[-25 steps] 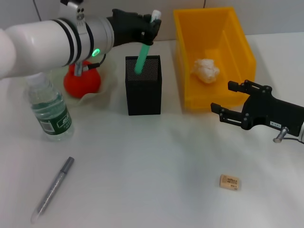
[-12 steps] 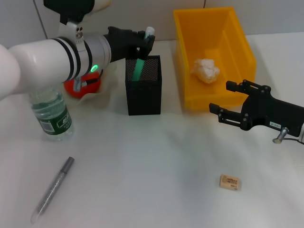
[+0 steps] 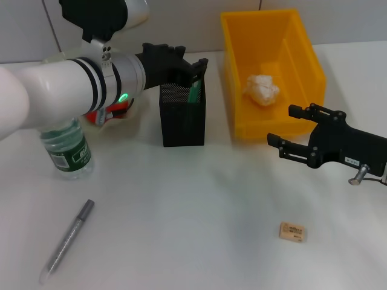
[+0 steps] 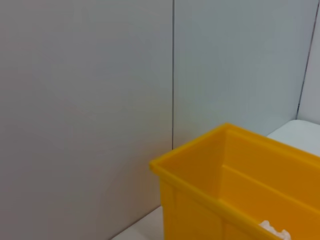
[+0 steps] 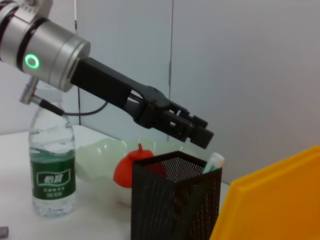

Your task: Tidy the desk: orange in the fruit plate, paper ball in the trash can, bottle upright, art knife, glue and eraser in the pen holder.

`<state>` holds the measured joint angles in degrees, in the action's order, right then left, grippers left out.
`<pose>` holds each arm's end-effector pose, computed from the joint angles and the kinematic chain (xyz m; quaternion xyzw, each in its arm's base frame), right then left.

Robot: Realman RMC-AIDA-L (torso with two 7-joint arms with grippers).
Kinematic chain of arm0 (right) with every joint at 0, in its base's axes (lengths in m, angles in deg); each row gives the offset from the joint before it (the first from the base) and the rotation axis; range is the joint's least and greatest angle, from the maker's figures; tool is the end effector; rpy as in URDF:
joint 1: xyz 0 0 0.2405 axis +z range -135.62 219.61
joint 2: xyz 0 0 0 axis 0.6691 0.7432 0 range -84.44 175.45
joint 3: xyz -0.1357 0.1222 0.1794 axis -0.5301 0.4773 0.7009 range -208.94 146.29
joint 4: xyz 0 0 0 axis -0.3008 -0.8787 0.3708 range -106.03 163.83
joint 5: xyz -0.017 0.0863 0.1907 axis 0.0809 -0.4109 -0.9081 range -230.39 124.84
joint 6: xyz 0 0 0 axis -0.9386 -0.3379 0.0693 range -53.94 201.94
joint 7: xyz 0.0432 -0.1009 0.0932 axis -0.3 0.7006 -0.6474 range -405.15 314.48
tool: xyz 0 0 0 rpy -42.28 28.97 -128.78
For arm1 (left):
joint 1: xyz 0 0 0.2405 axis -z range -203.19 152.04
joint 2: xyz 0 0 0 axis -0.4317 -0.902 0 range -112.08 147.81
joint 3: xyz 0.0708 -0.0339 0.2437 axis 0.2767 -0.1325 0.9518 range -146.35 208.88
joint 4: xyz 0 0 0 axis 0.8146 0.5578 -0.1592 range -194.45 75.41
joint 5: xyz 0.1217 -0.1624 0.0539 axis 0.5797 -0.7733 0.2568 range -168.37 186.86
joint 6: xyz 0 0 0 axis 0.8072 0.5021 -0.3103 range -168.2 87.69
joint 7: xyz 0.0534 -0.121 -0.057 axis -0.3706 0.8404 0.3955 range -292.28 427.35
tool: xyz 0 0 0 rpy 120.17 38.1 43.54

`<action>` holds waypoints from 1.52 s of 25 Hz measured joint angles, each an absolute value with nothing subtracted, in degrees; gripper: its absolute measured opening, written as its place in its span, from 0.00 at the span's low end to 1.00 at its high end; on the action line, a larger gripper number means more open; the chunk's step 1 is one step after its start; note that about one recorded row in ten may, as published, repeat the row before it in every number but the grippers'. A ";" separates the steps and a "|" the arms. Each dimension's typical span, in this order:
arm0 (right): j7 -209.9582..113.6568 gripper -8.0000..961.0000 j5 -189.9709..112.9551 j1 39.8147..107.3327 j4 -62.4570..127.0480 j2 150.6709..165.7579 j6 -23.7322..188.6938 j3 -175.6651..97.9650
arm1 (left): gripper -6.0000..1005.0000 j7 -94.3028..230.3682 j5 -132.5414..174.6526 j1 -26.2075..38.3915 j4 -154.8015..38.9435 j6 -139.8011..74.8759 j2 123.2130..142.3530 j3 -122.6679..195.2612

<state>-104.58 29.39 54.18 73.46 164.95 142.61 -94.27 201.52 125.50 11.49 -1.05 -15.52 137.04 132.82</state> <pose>0.3027 0.3069 0.0041 -0.8988 0.1530 0.2390 0.3342 -0.1195 0.4162 -0.0769 -0.9093 -0.2173 -0.1385 0.3268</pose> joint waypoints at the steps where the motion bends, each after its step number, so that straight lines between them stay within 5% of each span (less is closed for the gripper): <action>1: -104.58 0.80 29.40 54.10 73.50 164.95 143.01 -94.12 | 0.39 201.47 125.51 11.19 -0.46 -15.64 137.04 133.09; 15: -104.57 0.80 29.14 52.67 74.81 165.03 144.60 -93.90 | 0.81 195.62 125.51 1.30 14.48 -17.87 136.68 136.88; 26: -105.53 0.80 29.13 51.23 78.39 164.94 144.77 -94.11 | 0.84 192.51 125.60 -7.86 22.27 -17.57 136.46 139.59; 38: -105.77 0.80 29.15 51.10 78.39 164.81 144.84 -93.88 | 0.84 192.26 124.55 -7.90 20.33 -16.49 136.34 137.80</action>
<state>-105.77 29.15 51.10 78.39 164.81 144.84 -93.88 192.26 124.55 -7.90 20.33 -16.49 136.34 137.80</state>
